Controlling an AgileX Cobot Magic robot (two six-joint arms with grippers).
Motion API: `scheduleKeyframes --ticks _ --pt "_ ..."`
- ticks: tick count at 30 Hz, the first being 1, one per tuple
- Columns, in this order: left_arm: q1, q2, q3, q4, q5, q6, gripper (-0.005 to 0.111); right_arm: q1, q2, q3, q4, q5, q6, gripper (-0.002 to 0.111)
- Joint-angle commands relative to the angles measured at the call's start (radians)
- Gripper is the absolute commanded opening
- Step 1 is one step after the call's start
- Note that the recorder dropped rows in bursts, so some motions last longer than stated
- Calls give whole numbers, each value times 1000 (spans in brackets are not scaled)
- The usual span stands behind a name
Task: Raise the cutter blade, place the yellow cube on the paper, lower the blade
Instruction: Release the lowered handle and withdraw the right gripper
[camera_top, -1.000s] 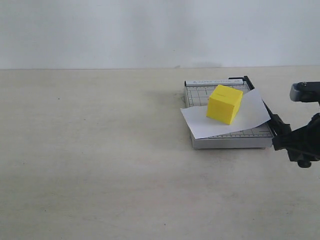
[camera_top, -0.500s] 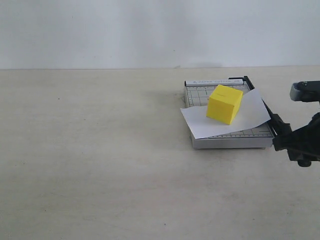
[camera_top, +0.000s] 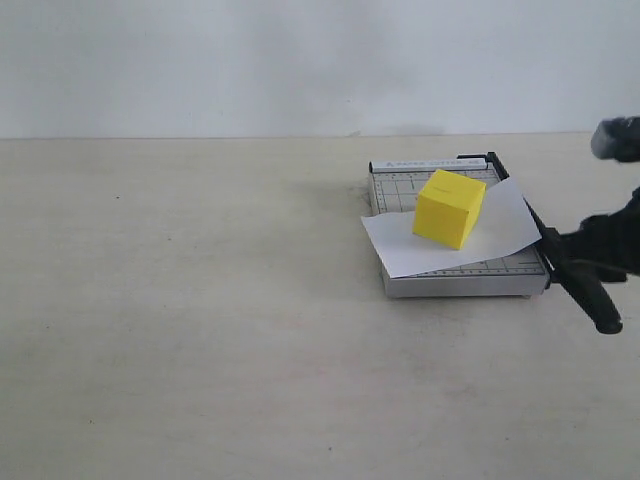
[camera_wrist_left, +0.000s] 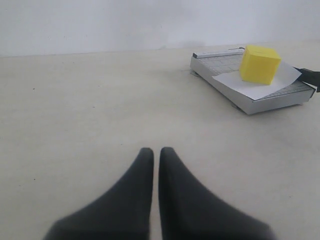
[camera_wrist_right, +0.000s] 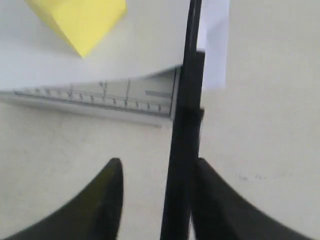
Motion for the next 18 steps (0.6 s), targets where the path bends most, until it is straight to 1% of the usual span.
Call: scheduleKeyframes --ticks 1,2,7,11,15,18 --pt "1 -2 -1 0 -11 0 5 1 -193 1 97 -47 -109 6" --pt "1 -2 -1 0 -14 0 5 1 -235 1 102 -59 -109 0" --pt "1 -2 -1 0 -14 0 5 1 -470 21 107 -121 -145 0" --pt "1 -2 -1 0 -14 0 5 1 -624 159 113 -175 -154 0" --pt "1 -2 -1 0 -14 0 5 1 -831 323 171 -241 -154 0" --pt "1 -2 -1 0 -14 0 5 1 -988 395 173 -259 -137 0"
